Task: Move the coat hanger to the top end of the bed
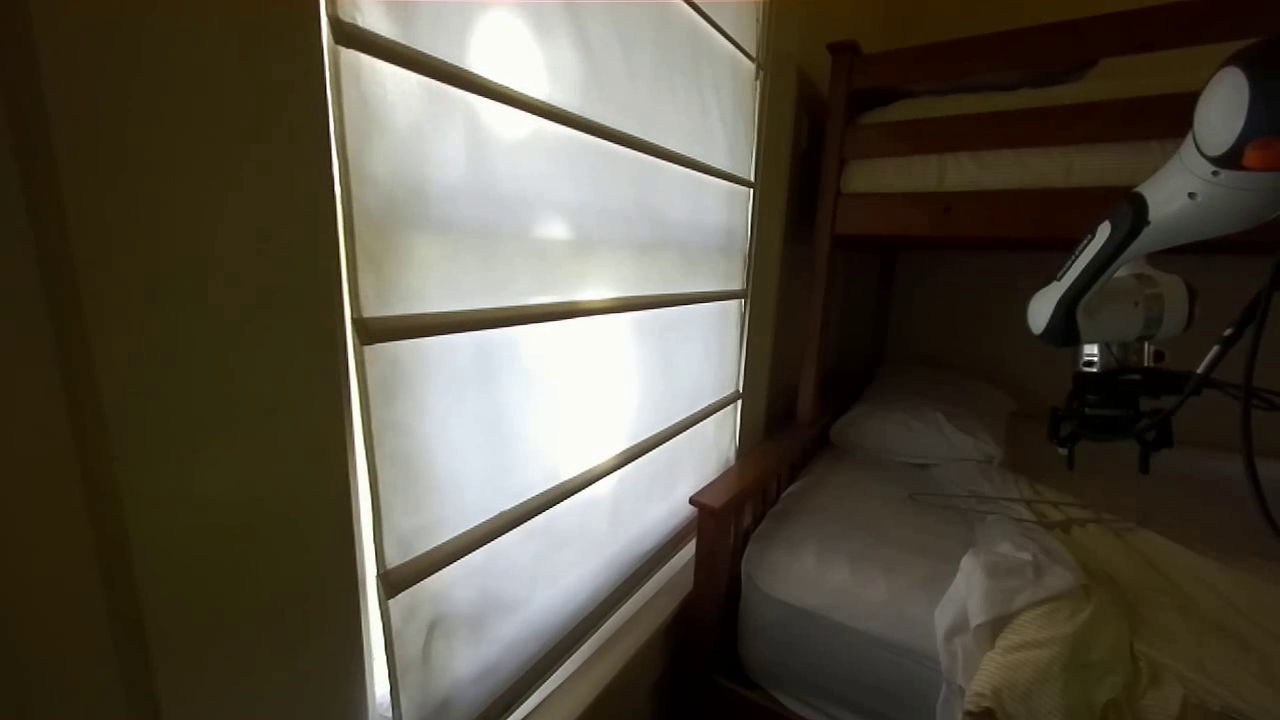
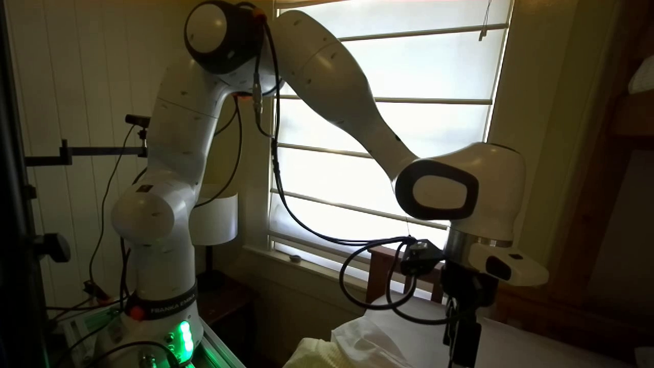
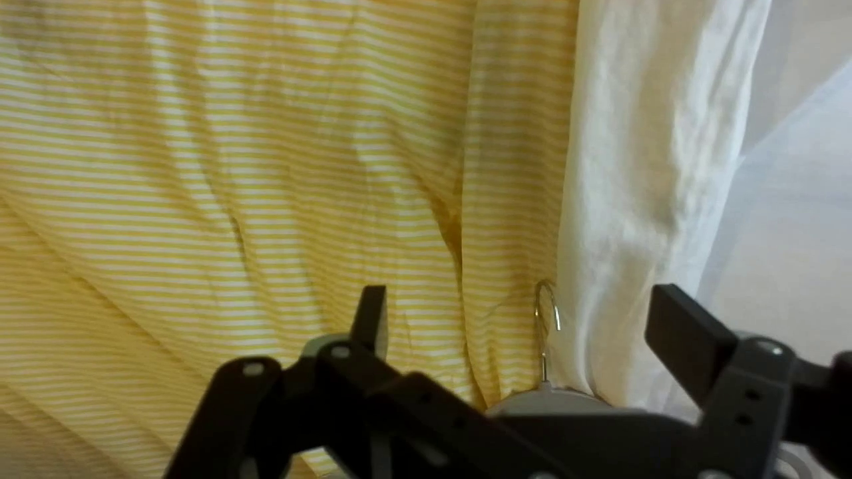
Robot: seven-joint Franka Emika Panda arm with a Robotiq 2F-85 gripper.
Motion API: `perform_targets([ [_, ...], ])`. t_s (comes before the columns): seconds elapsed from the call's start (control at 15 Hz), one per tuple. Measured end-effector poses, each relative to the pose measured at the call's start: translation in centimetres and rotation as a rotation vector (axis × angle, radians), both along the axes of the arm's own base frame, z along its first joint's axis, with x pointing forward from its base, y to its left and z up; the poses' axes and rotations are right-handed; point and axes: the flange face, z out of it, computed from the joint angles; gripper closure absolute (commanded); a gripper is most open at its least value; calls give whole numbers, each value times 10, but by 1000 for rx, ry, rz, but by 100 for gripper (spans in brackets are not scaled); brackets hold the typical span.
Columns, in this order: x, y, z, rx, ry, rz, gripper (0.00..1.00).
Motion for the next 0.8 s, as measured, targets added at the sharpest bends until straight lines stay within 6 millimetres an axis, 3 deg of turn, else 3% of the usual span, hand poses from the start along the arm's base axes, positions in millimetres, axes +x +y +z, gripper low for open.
perform_targets([
  [0.4,5,-14,-15,-60,4,-64,0],
  [0.8,-4,-55,-51,-20,97,-123,0],
])
